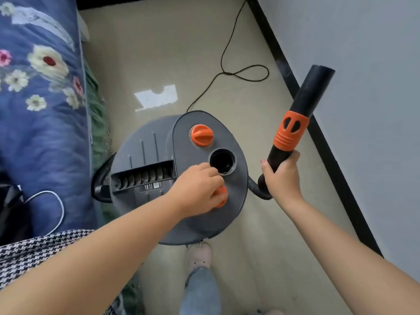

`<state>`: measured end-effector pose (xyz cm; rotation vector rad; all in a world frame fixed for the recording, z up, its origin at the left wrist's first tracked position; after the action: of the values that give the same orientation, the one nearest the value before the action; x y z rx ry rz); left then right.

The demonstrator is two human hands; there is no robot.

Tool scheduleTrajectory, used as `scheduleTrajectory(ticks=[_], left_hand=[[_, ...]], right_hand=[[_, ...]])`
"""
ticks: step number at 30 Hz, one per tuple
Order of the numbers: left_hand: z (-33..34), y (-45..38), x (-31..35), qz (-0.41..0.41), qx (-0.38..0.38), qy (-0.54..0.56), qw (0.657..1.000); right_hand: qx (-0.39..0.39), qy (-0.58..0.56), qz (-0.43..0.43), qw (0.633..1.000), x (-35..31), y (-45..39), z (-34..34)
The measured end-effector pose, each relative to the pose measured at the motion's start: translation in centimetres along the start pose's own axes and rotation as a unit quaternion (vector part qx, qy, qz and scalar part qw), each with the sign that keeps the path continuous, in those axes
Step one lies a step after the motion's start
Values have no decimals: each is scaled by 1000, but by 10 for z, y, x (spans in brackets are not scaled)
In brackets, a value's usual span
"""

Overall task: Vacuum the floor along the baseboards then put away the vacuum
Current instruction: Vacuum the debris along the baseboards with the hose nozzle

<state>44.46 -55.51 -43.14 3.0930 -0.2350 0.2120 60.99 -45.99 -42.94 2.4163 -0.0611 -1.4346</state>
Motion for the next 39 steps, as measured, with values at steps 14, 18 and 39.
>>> scheduleTrajectory(ticks=[14,18,39], left_hand=[[1,8,31,-182,7,-38,982],[-8,-31,40,-219,-24,-61,973],[31,9,114,-132,-56,-131,981]], right_hand=[[27,-29,-3,999,11,10,-12],[21,-18,-2,1000,17,11,-27],[-117,12,-71,990,54,11,-102]])
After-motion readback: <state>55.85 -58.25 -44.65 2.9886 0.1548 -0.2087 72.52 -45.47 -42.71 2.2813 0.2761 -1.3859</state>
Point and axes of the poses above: each hand's wrist, its own y-axis away from the middle knuckle, its own z-axis out of the palm, x = y × z, the point moved 1 cm from there along -y, towards the middle knuckle, and after that the axes turned 12 degrees about -y, right-handed, at the moved point
